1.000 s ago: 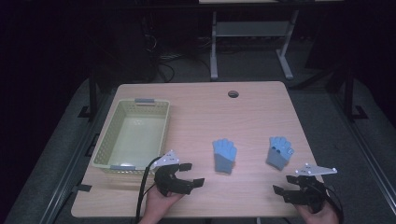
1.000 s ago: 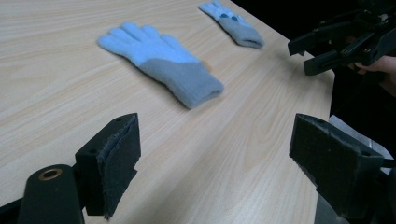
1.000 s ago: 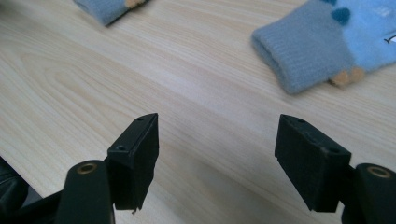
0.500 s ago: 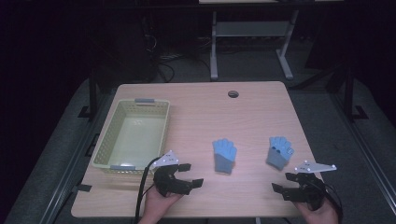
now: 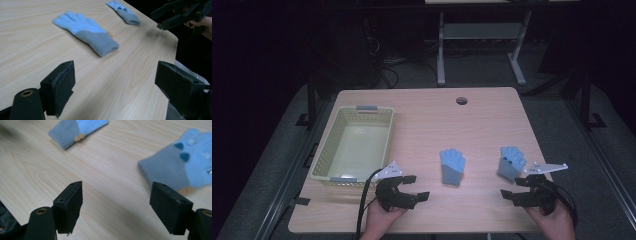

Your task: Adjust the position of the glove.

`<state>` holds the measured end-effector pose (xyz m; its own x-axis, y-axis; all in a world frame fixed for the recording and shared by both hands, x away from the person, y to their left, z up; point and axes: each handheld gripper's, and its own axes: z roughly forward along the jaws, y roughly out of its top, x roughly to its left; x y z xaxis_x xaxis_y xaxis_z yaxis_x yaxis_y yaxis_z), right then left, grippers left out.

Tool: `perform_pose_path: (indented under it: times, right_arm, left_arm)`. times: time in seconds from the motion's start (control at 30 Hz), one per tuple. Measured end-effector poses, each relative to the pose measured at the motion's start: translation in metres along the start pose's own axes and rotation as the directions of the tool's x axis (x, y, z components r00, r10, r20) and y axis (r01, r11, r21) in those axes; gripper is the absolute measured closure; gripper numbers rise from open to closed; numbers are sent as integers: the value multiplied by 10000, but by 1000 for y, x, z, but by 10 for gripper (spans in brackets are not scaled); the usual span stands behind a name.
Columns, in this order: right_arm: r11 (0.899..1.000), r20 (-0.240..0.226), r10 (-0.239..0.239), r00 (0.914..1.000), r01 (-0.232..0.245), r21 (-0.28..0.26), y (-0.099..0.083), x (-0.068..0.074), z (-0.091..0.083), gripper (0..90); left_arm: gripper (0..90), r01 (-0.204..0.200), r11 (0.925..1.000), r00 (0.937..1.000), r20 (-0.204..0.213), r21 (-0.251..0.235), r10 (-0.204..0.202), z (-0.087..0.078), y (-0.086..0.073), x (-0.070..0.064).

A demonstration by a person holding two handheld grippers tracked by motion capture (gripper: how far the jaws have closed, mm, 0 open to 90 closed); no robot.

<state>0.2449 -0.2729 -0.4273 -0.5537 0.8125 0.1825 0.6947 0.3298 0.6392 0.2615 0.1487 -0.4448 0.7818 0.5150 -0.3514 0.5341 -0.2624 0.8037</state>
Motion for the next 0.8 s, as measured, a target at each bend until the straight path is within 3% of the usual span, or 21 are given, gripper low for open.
perform_pose_path:
  times: [0.23, 0.67, 0.8]
  right_arm:
    - [10000, -149, 26, 9999, -25, 86, 19, -8, 1, 263]
    - [9979, 130, 161, 9998, -169, 626, 43, -23, 6, 255]
    - [9972, 129, 226, 9997, -235, 712, 50, -27, 7, 255]
  left_arm:
    - [160, 97, 10000, 10000, 17, -1, -97, 2, 0, 2]
    - [160, 122, 9999, 9999, -40, -4, -122, 0, -2, 1]
    - [160, -53, 10000, 10000, -57, -25, 52, 0, 0, 1]
